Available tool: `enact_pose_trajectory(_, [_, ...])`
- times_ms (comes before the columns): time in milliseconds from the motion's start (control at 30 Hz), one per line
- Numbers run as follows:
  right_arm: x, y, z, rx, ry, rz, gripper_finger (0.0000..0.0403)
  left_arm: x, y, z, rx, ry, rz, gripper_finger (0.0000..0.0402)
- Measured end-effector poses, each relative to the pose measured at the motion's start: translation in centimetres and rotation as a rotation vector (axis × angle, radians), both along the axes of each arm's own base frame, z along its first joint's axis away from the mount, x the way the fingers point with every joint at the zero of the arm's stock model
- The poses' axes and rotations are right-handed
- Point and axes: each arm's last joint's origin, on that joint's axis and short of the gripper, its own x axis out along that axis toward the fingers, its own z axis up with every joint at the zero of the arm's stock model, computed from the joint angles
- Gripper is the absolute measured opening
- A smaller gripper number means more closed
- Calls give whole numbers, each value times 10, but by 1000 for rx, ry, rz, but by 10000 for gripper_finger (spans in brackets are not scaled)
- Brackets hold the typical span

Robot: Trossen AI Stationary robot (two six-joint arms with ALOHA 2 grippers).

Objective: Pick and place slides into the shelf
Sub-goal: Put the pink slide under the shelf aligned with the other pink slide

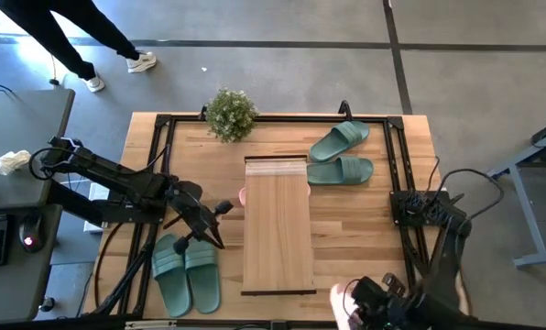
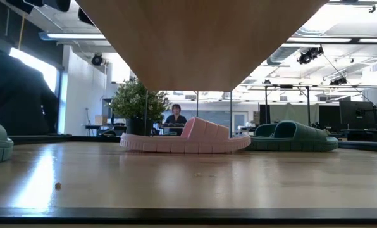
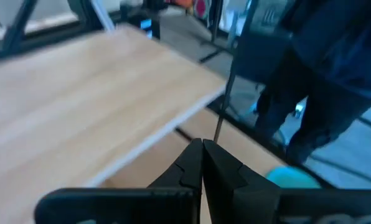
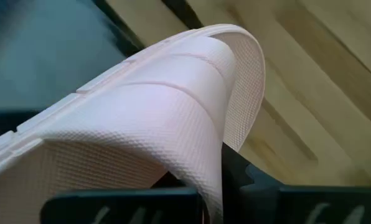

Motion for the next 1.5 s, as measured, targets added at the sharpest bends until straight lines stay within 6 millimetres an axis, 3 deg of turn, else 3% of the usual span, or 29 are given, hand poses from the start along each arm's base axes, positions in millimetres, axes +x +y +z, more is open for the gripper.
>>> enact_pose_trajectory(133, [7, -21, 35, -29, -275, -56, 0, 0, 0, 12, -18, -80, -14, 0])
enact_pose_trajectory(333, [17, -80, 65, -150, -372, -125, 0, -6, 3, 46, 87, -258, 38, 0])
enact_pose_trajectory(533, [40, -166, 97, -127, -363, -223, 0, -15, 9, 103, 361, -551, 102, 0])
enact_pose_trajectory(733, [84, -256, 89, -22, -184, -257, 0, -19, 15, 147, 681, -566, 152, 0])
enact_pose_trajectory(933, [130, -332, 52, 58, -29, -259, 0, -14, 18, 174, 924, -509, 183, 5])
enact_pose_trajectory(1033, [148, -351, 32, 84, 33, -229, 0, -8, 19, 179, 1022, -462, 172, 26])
enact_pose_trajectory(1167, [165, -361, 10, 103, 91, -184, 0, 2, 19, 187, 1143, -428, 156, 75])
enact_pose_trajectory(1500, [170, -362, 3, 68, 109, -179, 0, 52, 13, 195, 1305, -302, 42, 177])
